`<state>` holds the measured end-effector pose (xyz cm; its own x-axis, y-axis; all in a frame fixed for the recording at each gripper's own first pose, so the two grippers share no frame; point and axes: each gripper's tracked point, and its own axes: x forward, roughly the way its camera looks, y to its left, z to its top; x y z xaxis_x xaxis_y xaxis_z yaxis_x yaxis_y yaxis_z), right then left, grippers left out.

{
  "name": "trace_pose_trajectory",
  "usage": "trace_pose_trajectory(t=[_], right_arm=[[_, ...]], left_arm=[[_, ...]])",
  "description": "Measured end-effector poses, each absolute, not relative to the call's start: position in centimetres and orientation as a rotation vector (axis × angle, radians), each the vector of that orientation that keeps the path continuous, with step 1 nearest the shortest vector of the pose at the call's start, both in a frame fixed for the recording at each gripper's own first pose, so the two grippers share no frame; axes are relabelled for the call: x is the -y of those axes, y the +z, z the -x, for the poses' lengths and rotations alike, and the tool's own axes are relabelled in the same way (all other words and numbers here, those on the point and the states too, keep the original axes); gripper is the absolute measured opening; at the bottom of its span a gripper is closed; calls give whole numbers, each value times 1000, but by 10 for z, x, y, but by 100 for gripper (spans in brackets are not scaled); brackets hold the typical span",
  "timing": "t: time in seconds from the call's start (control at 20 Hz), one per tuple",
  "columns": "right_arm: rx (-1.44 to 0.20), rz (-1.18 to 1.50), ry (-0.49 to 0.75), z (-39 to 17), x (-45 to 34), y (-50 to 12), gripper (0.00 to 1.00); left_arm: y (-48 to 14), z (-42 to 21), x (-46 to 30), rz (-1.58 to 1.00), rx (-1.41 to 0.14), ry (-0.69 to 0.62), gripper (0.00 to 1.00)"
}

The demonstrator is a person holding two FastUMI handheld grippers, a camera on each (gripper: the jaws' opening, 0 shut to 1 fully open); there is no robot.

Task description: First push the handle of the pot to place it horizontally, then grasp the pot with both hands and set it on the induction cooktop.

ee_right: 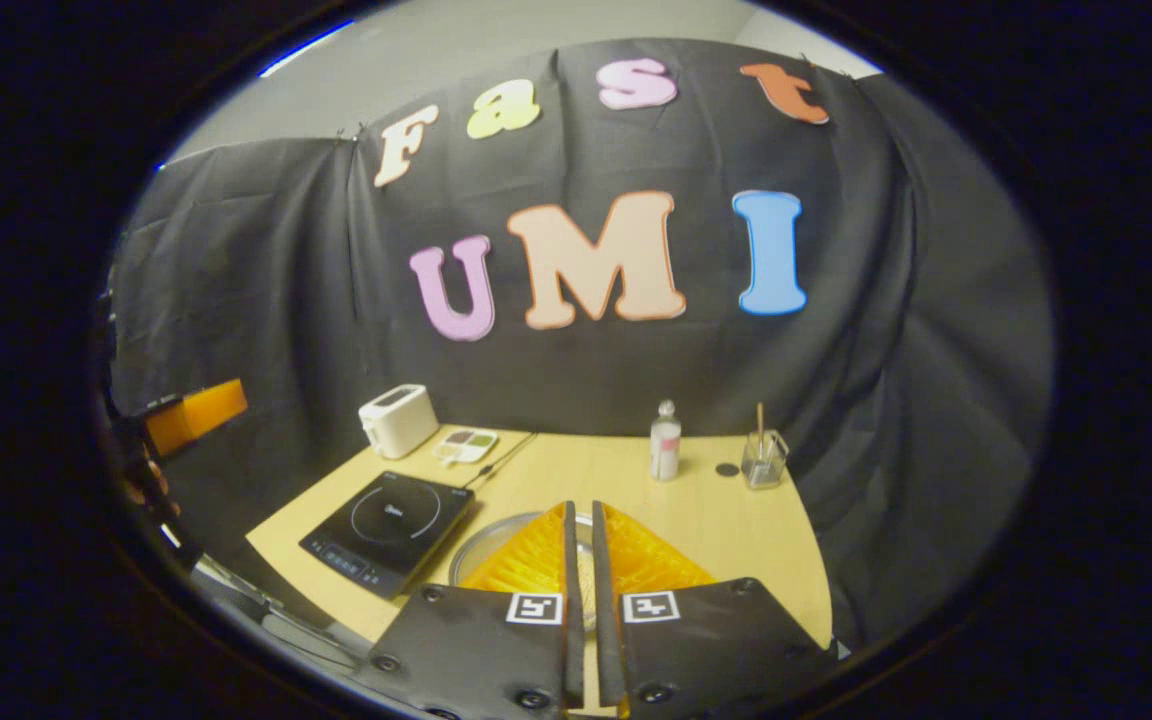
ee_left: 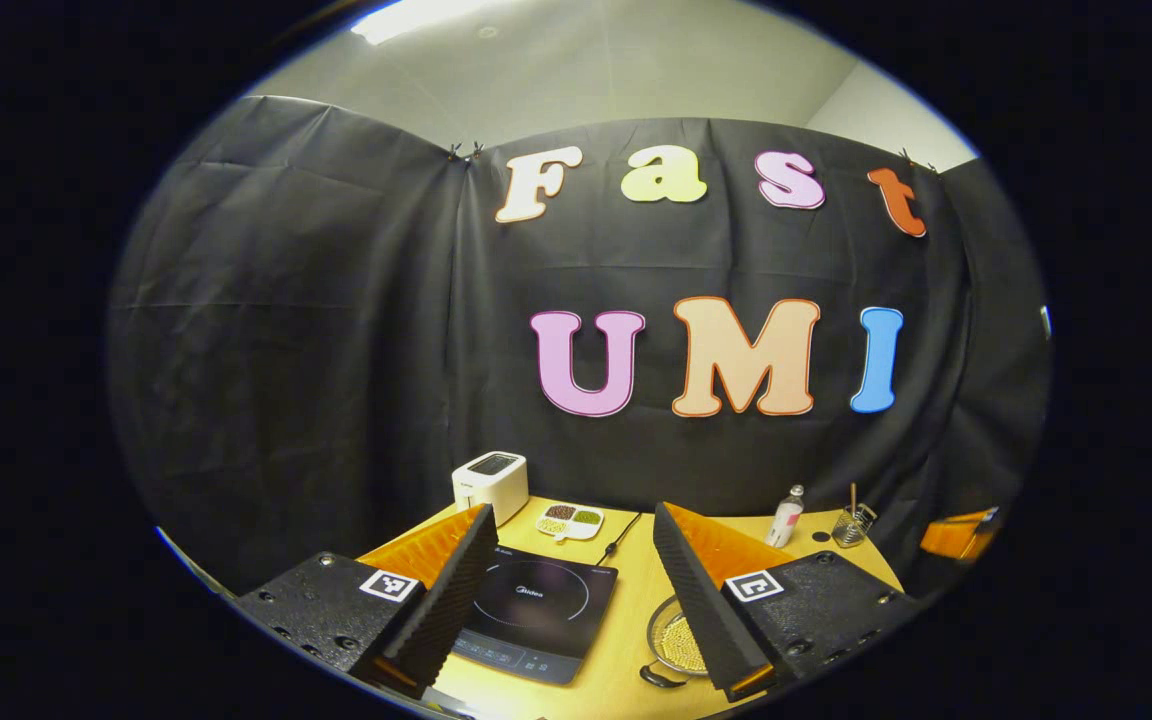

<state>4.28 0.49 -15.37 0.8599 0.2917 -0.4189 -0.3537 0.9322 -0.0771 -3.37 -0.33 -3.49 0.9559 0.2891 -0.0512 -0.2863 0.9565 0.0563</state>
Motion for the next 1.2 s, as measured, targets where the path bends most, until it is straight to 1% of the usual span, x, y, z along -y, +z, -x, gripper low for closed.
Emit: trace_pose_trajectory(t=[0.25,0.3,0.4,0.45,0.5,0.6,0.65,0.75,0.8,0.95,1.0,1.05,1.1,1.2], right_arm=[[-635,107,294,-16,-28,-231,8],[-672,105,280,-12,-32,-246,8],[-740,114,245,-7,-37,-274,8],[-782,117,229,-2,-39,-287,8],[-817,114,217,4,-42,-299,8],[-882,115,194,15,-47,-319,8],[-918,117,181,21,-48,-330,8],[-993,118,162,31,-54,-354,8],[-1033,121,153,36,-57,-367,8],[-1129,143,123,42,-62,-399,8],[-1146,162,109,43,-60,-406,0],[-1160,184,94,42,-58,-413,0],[-1178,206,76,41,-56,-422,8],[-1213,241,54,41,-54,-436,8]], left_arm=[[-50,11,-24,-48,-91,230,96],[-54,7,-30,-47,-101,216,92],[-61,-2,-43,-51,-117,188,93],[-64,-6,-50,-52,-126,179,96],[-67,-10,-58,-52,-135,171,92],[-72,-18,-73,-56,-145,159,92],[-74,-22,-79,-57,-147,153,96],[-76,-29,-90,-60,-151,137,96],[-77,-31,-95,-61,-150,128,92],[-83,-36,-105,-67,-159,99,92],[-84,-37,-108,-69,-165,89,92],[-87,-39,-110,-72,-171,80,92],[-89,-40,-113,-77,-177,72,93],[-96,-39,-122,-86,-190,66,93]])
